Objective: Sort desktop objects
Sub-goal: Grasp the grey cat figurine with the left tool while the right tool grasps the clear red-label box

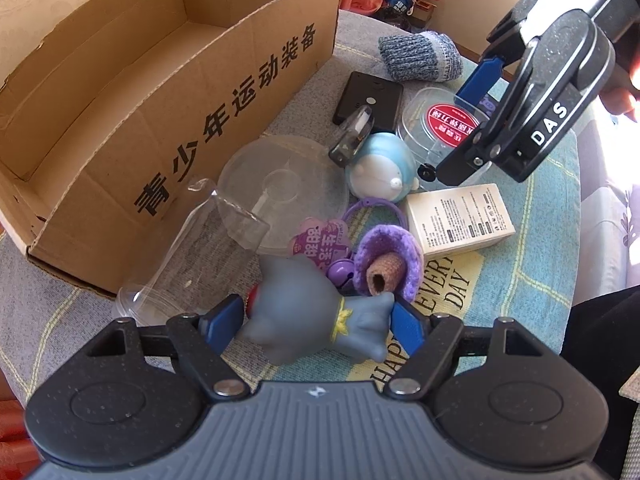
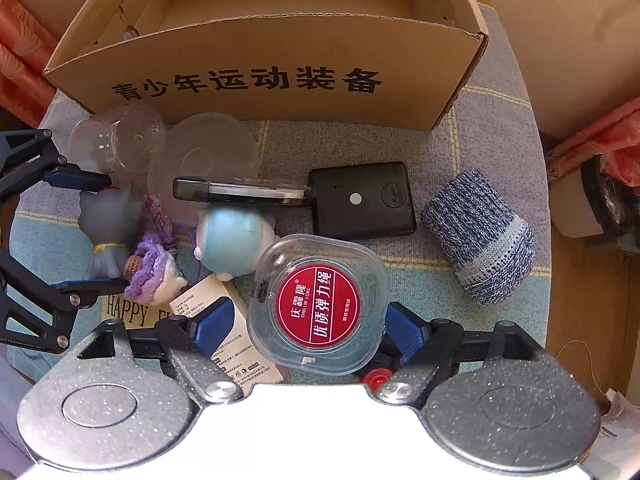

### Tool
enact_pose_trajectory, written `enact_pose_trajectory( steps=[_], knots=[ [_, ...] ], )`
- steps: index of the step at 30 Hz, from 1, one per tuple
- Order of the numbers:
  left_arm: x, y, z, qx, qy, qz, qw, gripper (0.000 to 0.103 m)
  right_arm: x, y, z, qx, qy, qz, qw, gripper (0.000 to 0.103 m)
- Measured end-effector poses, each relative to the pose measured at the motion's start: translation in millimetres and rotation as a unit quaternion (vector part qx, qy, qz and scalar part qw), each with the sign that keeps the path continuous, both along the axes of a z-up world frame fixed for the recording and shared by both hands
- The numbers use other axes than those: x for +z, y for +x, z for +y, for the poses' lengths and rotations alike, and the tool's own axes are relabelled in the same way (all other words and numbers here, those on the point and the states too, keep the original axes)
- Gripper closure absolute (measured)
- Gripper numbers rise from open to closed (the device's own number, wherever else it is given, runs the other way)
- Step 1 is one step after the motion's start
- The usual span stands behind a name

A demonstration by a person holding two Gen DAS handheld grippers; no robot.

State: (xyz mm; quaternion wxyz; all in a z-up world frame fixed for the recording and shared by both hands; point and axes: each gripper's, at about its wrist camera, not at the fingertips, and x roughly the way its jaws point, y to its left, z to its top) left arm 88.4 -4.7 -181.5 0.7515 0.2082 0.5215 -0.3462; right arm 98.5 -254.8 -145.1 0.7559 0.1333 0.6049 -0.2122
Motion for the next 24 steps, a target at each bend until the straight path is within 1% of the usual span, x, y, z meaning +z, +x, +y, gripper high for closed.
enact_pose_trajectory(
  steps=[6,10,12,16,24],
  knots=[
    [-1,3,-1,-0.002,-0.003,0.004,1.0000,0.026,-13,4,-10,-0.041,0.012,0.006,0.999,0.020],
    [-2,4,-2,0.000,-0.002,0.009,1.0000,0.026,-18,8,-9,-0.044,0.007,0.018,0.999,0.022],
    [-1,4,-1,0.001,-0.002,0.011,0.9999,0.027,-18,8,-7,-0.044,0.005,0.020,0.999,0.022],
    [4,5,2,0.010,-0.006,0.021,0.9997,0.029,-13,7,-5,-0.047,0.001,0.021,0.999,0.022],
    [26,-1,6,0.024,-0.005,0.017,0.9995,0.030,10,7,-3,-0.051,-0.008,0.008,0.999,0.022]
  ],
)
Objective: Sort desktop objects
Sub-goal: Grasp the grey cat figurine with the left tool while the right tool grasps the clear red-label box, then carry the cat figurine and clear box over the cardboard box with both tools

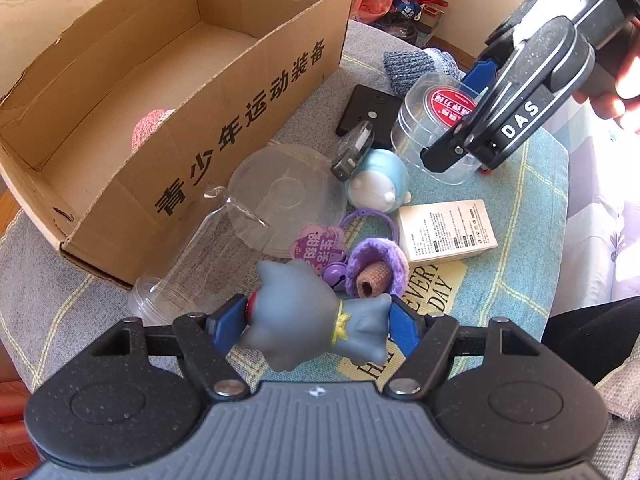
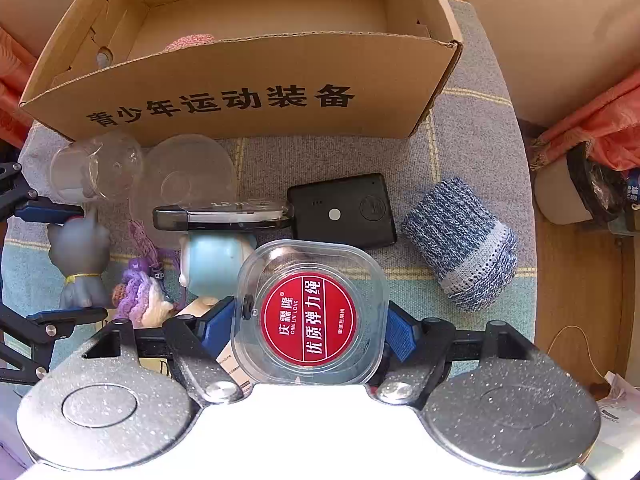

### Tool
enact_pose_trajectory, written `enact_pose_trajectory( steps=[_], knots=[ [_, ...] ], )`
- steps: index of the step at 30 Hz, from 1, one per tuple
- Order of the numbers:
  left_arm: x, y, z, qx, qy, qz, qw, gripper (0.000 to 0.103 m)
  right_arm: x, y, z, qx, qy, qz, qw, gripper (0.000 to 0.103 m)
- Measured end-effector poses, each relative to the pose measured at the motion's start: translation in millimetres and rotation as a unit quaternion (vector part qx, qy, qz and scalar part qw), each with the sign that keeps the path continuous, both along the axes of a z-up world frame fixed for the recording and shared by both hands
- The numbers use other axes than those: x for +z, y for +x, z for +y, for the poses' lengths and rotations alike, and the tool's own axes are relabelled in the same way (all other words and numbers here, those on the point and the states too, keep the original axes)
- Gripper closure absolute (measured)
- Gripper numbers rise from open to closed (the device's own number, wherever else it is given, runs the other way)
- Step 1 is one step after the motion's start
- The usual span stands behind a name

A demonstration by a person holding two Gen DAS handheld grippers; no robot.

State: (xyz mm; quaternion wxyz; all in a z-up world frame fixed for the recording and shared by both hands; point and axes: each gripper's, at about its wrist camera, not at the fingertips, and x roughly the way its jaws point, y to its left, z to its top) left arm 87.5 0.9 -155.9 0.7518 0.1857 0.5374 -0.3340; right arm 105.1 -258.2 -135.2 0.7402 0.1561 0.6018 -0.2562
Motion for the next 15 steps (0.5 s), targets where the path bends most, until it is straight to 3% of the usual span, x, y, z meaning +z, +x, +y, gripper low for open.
enact_pose_trajectory(
  steps=[15],
  knots=[
    [81,7,5,0.059,-0.004,-0.032,0.9977,0.029,80,5,6,0.006,-0.019,-0.030,0.999,0.022]
  ],
)
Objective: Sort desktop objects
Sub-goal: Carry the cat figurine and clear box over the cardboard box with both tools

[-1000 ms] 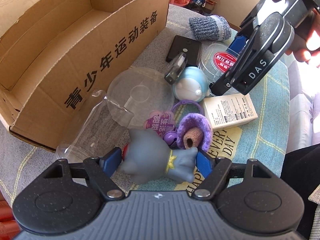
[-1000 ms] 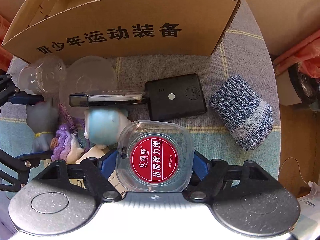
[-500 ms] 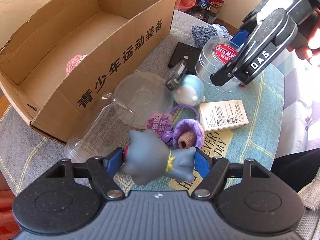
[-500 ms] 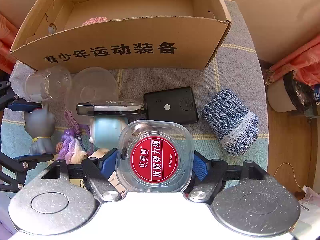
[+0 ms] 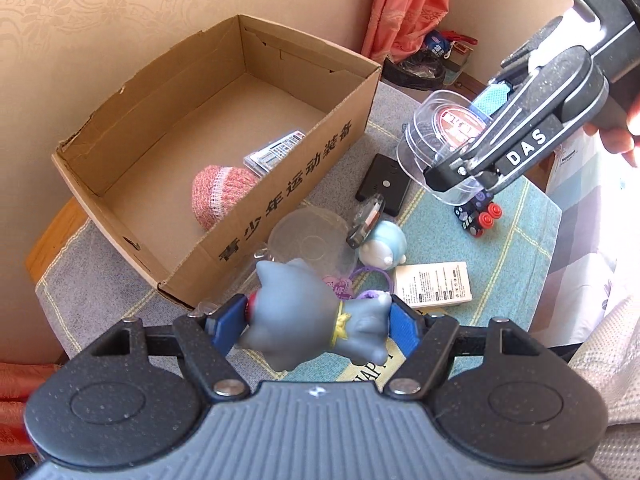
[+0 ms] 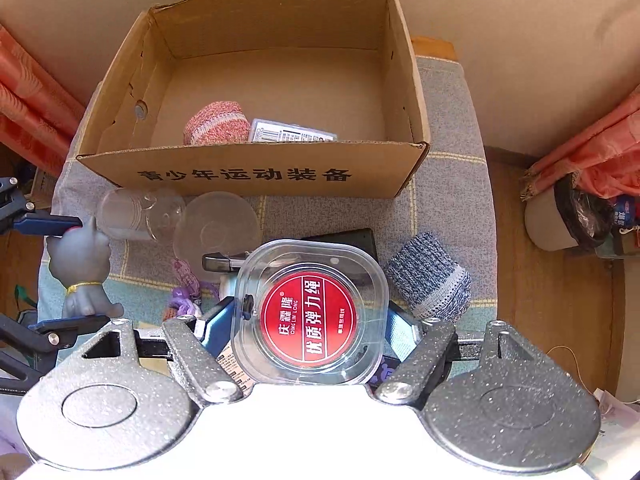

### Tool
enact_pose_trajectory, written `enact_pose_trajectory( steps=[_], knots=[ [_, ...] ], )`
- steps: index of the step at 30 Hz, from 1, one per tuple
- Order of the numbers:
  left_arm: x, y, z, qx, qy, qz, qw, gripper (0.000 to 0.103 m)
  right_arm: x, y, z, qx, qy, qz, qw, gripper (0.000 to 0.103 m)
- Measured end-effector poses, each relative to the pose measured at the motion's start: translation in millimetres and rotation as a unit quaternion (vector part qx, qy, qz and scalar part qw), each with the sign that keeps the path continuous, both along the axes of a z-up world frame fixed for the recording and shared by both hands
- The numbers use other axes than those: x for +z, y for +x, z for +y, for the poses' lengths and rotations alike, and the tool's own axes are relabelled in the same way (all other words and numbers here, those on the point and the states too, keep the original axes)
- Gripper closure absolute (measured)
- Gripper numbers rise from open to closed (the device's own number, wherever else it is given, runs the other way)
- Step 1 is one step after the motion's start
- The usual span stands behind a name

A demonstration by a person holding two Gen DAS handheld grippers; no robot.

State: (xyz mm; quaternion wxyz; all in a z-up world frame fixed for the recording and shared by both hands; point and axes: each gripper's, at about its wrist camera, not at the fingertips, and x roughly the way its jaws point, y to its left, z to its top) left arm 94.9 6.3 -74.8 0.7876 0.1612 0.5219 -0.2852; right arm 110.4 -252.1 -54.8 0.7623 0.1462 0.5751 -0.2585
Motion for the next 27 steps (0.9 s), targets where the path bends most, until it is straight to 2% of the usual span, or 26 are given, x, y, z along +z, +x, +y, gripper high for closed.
enact_pose_trajectory(
  steps=[5,12,18,27],
  knots=[
    [27,15,4,0.029,-0.013,-0.018,0.9993,0.029,26,12,0,0.011,-0.015,-0.019,1.000,0.022],
    [49,33,7,0.063,-0.036,-0.041,0.9965,0.029,52,33,0,0.028,-0.031,-0.038,0.998,0.022],
    [57,45,6,0.054,-0.030,-0.056,0.9965,0.029,63,49,-2,0.041,-0.042,-0.047,0.997,0.022],
    [51,79,11,0.075,-0.018,-0.059,0.9953,0.029,69,62,-13,0.048,-0.050,-0.046,0.997,0.022]
  ],
)
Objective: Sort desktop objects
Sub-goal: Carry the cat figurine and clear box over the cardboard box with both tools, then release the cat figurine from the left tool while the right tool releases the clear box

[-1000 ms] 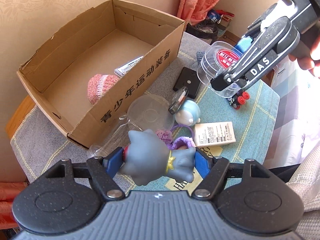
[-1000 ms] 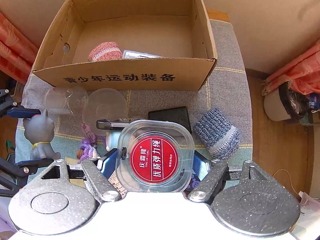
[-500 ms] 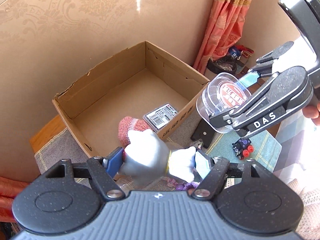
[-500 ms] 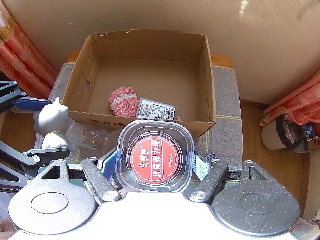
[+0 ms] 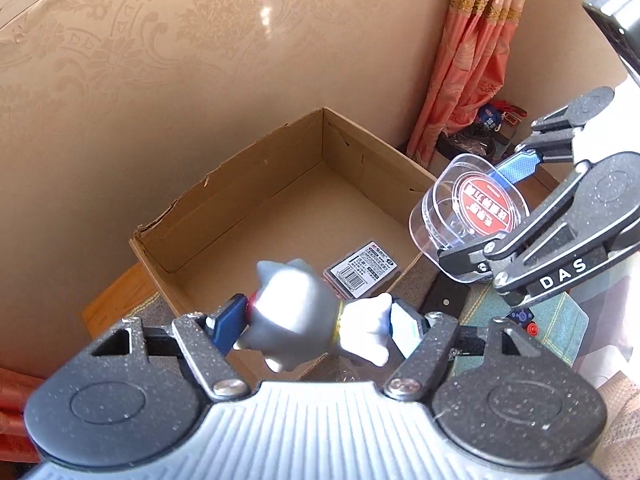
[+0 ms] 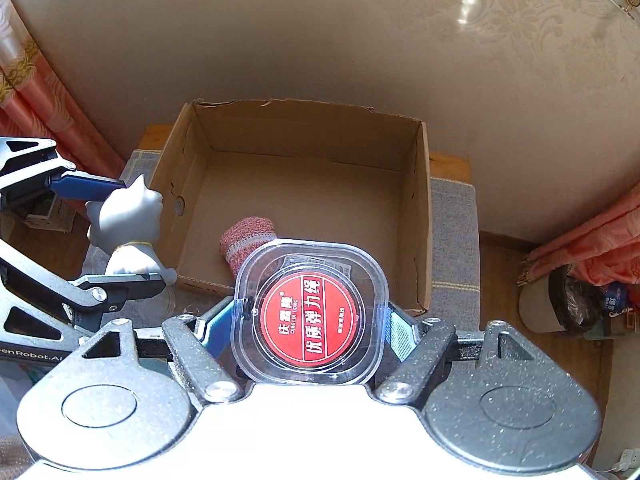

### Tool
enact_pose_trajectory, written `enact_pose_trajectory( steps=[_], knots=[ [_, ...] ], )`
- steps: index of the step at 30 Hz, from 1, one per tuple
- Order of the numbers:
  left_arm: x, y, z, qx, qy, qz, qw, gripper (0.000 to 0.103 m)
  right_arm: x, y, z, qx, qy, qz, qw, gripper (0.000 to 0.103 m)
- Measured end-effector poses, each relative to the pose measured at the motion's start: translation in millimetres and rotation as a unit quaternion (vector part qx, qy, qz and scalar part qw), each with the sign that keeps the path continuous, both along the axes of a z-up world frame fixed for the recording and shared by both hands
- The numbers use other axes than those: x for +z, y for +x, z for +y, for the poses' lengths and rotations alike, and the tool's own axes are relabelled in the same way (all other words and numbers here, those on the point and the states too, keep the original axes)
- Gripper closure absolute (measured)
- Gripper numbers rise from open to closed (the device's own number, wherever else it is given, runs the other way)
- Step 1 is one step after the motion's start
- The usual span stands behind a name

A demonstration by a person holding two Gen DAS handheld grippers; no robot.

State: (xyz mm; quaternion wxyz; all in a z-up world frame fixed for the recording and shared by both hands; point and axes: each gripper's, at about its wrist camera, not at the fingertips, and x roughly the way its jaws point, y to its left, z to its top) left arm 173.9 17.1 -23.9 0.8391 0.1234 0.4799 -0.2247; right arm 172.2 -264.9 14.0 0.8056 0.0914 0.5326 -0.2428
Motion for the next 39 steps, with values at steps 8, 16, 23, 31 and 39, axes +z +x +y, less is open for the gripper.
enact_pose_trajectory(
  steps=[8,16,23,31,39],
  knots=[
    [-18,23,-1,0.017,0.016,0.002,0.9997,0.027,0,14,-9,0.015,-0.011,0.010,1.000,0.023],
    [-19,32,1,0.022,0.026,-0.002,0.9994,0.021,3,23,-19,0.010,-0.014,0.009,1.000,0.023],
    [-23,26,6,0.015,0.025,0.012,0.9995,0.021,-3,32,-33,0.007,-0.007,0.014,1.000,0.023],
    [-26,20,15,0.029,0.019,0.028,0.9990,0.021,-16,56,-50,0.004,0.002,0.017,1.000,0.023],
    [-23,18,29,0.046,0.015,0.025,0.9985,0.021,-36,78,-57,0.004,0.006,0.024,1.000,0.023]
  ],
)
